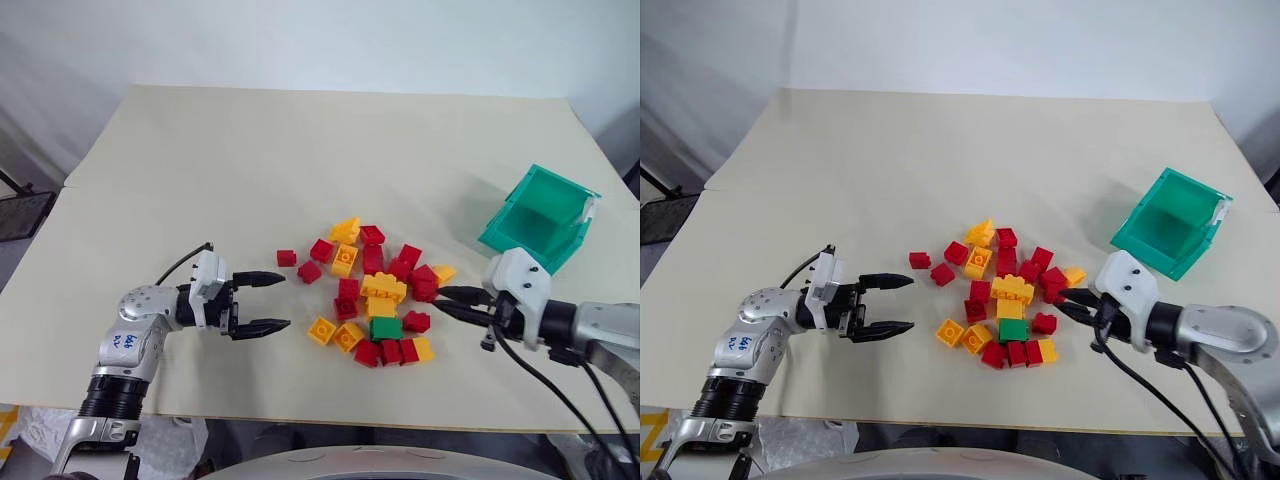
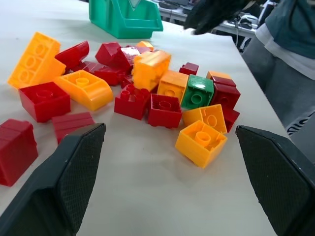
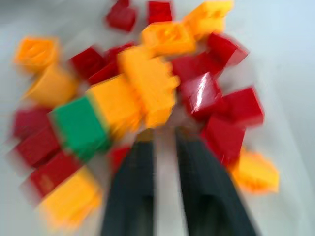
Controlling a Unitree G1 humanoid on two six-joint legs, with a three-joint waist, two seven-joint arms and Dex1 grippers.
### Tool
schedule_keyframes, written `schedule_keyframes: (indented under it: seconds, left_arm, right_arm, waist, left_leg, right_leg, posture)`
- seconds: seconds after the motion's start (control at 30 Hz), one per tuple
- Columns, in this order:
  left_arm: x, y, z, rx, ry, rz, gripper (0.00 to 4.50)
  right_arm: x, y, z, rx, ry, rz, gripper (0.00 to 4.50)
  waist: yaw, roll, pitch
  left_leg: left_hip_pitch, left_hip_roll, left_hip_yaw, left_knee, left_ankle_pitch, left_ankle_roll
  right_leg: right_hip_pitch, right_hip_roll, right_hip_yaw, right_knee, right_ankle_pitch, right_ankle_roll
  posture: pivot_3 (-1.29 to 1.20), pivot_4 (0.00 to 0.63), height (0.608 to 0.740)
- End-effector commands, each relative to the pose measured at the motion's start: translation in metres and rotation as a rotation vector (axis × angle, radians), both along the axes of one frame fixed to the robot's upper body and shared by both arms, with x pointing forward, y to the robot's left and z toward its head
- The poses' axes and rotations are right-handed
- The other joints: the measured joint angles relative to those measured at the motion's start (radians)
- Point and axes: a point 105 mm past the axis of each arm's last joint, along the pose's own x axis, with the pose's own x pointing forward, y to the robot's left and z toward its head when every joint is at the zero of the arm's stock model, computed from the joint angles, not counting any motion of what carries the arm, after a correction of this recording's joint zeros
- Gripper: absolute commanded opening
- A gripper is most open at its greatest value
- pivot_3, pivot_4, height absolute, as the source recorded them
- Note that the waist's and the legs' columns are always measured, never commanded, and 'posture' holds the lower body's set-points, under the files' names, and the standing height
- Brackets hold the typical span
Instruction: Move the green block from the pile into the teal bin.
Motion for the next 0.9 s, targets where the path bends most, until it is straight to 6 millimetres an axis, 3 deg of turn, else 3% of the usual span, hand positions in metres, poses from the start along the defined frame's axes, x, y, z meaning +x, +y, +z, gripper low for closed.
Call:
schedule_keyframes:
  seconds: [0.03, 0.27, 0.4, 0.6, 0.9]
  left_arm:
    - [0.002, 0.0, 0.005, -0.007, -0.036, -0.014, 4.5]
    - [0.006, 0.002, 0.005, 0.001, -0.045, -0.021, 4.5]
    - [0.008, 0.001, 0.005, -0.001, -0.054, -0.018, 4.5]
    - [0.004, -0.004, 0.005, -0.01, -0.06, -0.021, 4.5]
    - [-0.005, -0.002, 0.004, -0.017, -0.05, -0.002, 4.5]
  right_arm:
    - [-0.017, -0.003, 0.016, -0.061, 0.0, 0.035, 2.27]
    - [-0.029, 0.002, 0.019, -0.114, 0.049, 0.054, 4.47]
    - [-0.018, 0.029, 0.006, -0.068, 0.073, 0.077, 4.47]
    - [-0.005, 0.052, -0.029, -0.139, 0.257, 0.059, 4.47]
    - [0.019, 0.082, -0.045, -0.13, 0.283, 0.028, 4.47]
  waist:
    - [0.0, 0.0, 0.0]
    - [0.0, 0.0, 0.0]
    - [-0.005, -0.001, 0.0]
    - [-0.005, -0.001, 0.001]
    - [-0.004, -0.001, 0.001]
  left_leg:
    - [0.0, 0.0, 0.0, 0.0, 0.0, 0.0]
    - [0.0, 0.0, 0.001, 0.0, -0.001, 0.0]
    - [0.001, 0.0, 0.001, 0.0, -0.001, 0.0]
    - [-0.001, 0.0, 0.001, 0.001, -0.001, -0.001]
    - [-0.003, -0.001, 0.001, 0.001, -0.002, 0.0]
  right_leg:
    - [0.0, 0.0, 0.0, 0.0, 0.0, 0.0]
    - [0.0, 0.0, 0.001, -0.001, 0.0, 0.001]
    - [0.0, 0.0, 0.002, -0.001, 0.001, 0.001]
    - [-0.002, -0.002, 0.003, -0.001, 0.001, 0.0]
    - [-0.003, -0.001, 0.001, -0.002, 0.001, 0.001]
  posture:
    - [0.0, 0.15, 0.74]
    - [0.0, 0.15, 0.74]
    - [0.0, 0.15, 0.74]
    - [0.0, 0.15, 0.74]
    - [0.0, 0.15, 0.74]
